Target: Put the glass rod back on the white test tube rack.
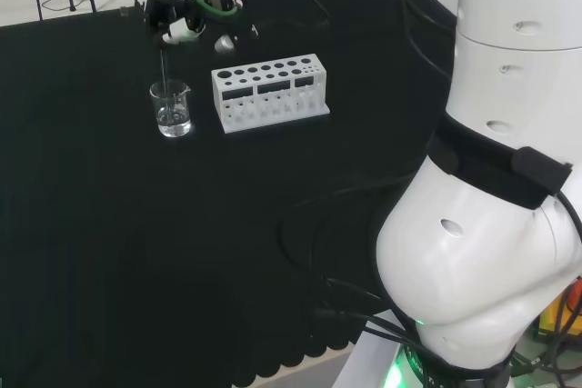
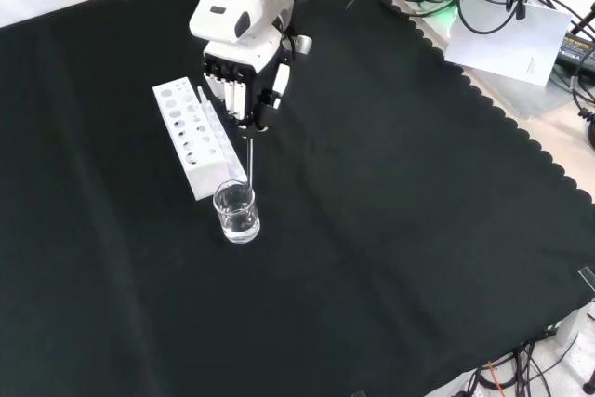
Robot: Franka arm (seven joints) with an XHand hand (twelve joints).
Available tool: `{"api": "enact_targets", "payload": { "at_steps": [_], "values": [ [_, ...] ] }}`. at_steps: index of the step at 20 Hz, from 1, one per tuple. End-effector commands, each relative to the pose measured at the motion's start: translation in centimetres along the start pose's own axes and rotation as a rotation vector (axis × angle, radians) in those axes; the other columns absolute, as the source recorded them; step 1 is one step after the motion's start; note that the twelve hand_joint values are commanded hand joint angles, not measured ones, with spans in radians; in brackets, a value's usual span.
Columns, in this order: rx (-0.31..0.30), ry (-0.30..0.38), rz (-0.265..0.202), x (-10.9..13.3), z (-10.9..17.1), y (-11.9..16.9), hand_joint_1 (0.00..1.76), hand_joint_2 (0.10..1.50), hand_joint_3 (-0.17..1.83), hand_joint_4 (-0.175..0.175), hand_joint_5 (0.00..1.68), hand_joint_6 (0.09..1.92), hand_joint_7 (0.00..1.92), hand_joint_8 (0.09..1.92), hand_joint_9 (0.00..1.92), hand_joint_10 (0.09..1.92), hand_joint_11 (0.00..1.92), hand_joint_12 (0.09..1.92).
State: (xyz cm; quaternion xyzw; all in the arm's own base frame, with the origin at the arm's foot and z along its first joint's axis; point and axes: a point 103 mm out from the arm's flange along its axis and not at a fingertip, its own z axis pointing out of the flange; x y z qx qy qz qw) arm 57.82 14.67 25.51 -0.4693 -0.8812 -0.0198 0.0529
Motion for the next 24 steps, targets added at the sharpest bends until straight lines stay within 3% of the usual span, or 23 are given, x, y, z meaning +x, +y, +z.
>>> {"api": "enact_targets", "payload": {
  "at_steps": [1, 12, 24],
  "values": [
    [-0.01, -0.017, -0.014, 0.5, -0.3, 2.0, 1.31, 1.02, 0.0, -0.175, 1.16, 0.41, 1.25, 0.85, 1.73, 0.49, 1.73, 0.31],
    [-0.01, -0.03, 0.029, -1.5, -1.4, 1.3, 1.31, 1.02, 0.0, -0.175, 1.16, 0.41, 1.25, 0.85, 1.73, 0.49, 1.73, 0.31],
    [-0.046, -0.034, 0.072, -2.6, -5.6, -1.9, 1.31, 1.02, 0.0, -0.175, 1.16, 0.41, 1.25, 0.85, 1.73, 0.49, 1.72, 0.31]
  ]
}}
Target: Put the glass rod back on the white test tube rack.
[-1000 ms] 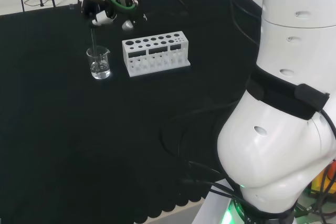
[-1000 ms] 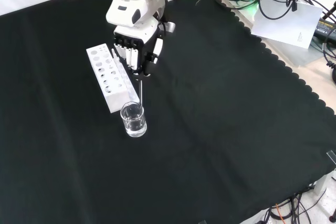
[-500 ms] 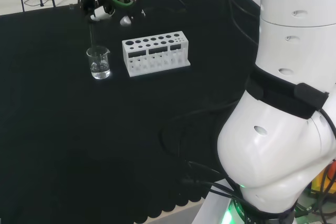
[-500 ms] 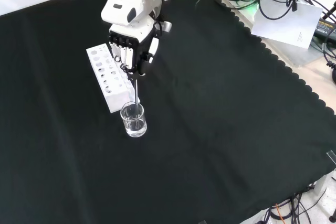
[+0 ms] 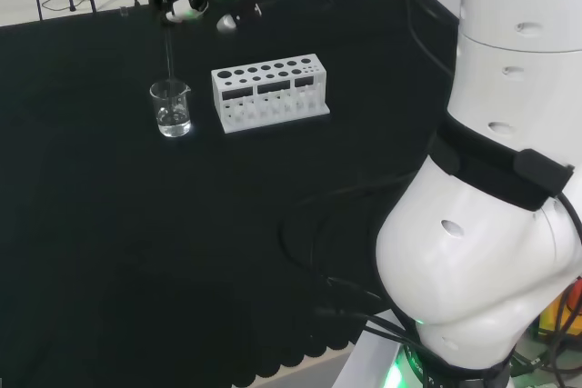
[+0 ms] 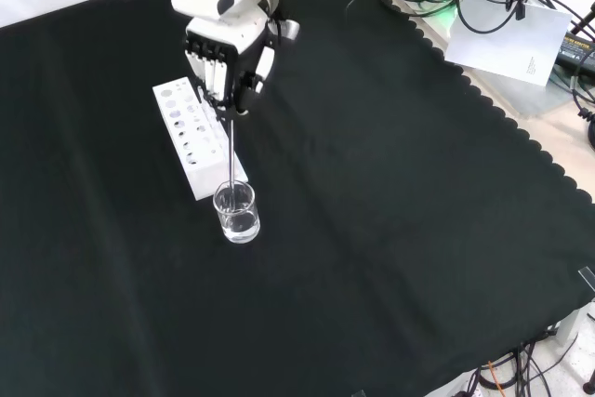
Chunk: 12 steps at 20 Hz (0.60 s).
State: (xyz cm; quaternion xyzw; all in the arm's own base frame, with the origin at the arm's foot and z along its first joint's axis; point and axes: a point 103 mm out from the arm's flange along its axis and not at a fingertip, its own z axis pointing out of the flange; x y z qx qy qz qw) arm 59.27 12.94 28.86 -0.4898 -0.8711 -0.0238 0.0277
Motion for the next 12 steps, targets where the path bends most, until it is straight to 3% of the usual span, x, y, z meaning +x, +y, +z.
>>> {"api": "enact_targets", "payload": {
  "at_steps": [1, 12],
  "values": [
    [-0.021, 0.015, 0.034, -1.5, -2.2, -2.7, 1.31, 1.02, 0.0, -0.175, 1.16, 0.41, 1.25, 0.85, 1.73, 0.49, 1.72, 0.31],
    [-0.112, -0.004, 0.093, -3.1, -8.2, -4.7, 1.31, 1.02, 0.0, -0.175, 1.16, 0.41, 1.25, 0.85, 1.73, 0.49, 1.72, 0.31]
  ]
}}
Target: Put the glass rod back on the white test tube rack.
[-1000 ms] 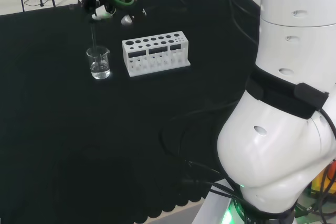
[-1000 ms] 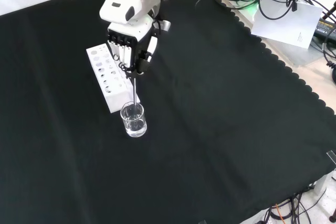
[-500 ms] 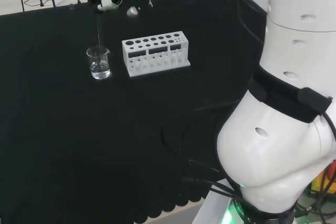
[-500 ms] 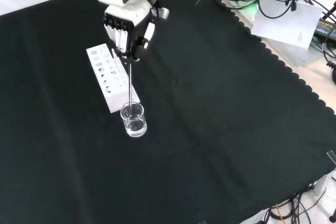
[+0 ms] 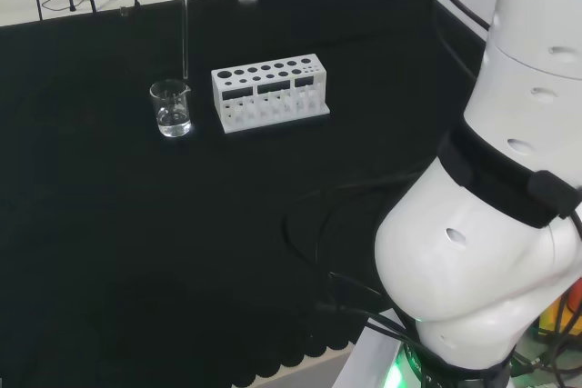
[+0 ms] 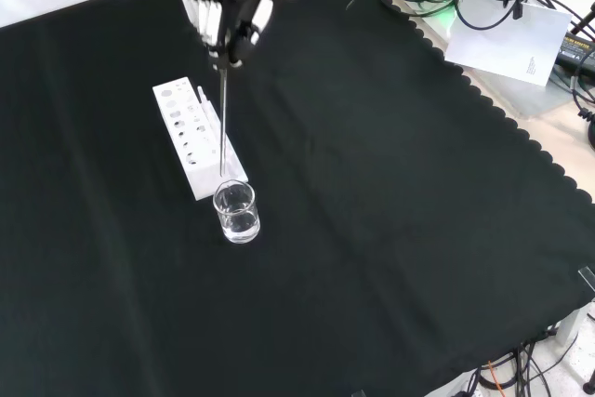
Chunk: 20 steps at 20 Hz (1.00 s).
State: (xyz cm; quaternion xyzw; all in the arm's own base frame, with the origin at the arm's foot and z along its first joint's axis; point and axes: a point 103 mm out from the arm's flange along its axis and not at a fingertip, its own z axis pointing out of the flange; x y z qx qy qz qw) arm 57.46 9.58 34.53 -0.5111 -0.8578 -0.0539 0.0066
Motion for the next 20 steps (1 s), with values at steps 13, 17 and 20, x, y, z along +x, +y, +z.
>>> {"api": "enact_targets", "payload": {
  "at_steps": [13, 17, 20],
  "values": [
    [-0.042, -0.022, 0.171, -8.2, -2.9, -4.3, 1.31, 1.02, 0.0, -0.175, 1.16, 0.41, 1.25, 0.85, 1.73, 0.5, 1.72, 0.31],
    [-0.034, -0.024, 0.18, -8.9, -2.4, -4.8, 1.31, 1.02, 0.0, -0.175, 1.16, 0.41, 1.25, 0.85, 1.73, 0.5, 1.72, 0.31],
    [-0.027, -0.02, 0.177, -9.0, -2.0, -4.8, 1.31, 1.02, 0.0, -0.175, 1.16, 0.41, 1.25, 0.85, 1.73, 0.5, 1.72, 0.31]
  ]
}}
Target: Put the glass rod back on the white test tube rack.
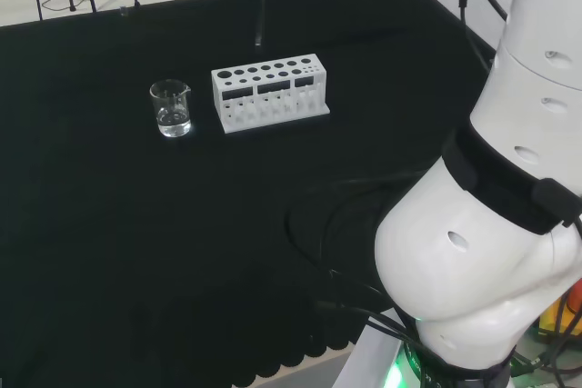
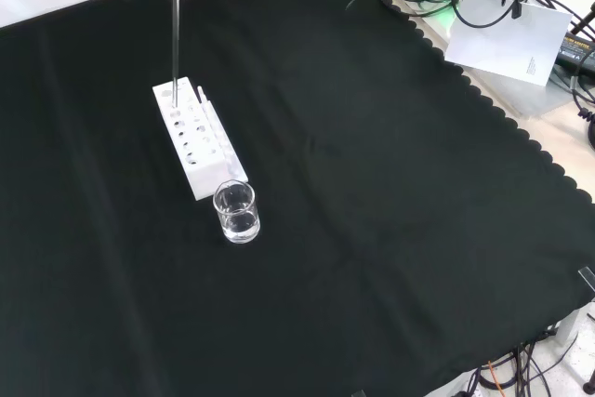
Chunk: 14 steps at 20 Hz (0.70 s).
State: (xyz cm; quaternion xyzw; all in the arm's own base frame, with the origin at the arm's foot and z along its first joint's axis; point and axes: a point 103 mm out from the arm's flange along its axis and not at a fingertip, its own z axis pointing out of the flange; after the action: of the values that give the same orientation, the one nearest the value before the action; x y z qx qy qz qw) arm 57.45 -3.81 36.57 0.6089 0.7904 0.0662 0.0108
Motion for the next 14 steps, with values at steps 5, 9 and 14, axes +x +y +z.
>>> {"api": "enact_targets", "payload": {
  "at_steps": [5, 9, 14],
  "values": [
    [0.031, 0.007, -0.068, 3.4, 1.9, 0.7, 1.31, 1.02, 0.0, -0.175, 1.16, 0.41, 1.25, 0.85, 1.73, 0.5, 1.72, 0.31],
    [0.04, 0.003, -0.067, 3.3, 2.4, 0.7, 1.31, 1.02, 0.0, -0.175, 1.16, 0.41, 1.25, 0.85, 1.73, 0.5, 1.72, 0.31],
    [0.042, 0.008, -0.068, 3.1, 2.8, 0.9, 1.31, 1.02, 0.0, -0.175, 1.16, 0.41, 1.25, 0.85, 1.73, 0.5, 1.72, 0.31]
  ]
}}
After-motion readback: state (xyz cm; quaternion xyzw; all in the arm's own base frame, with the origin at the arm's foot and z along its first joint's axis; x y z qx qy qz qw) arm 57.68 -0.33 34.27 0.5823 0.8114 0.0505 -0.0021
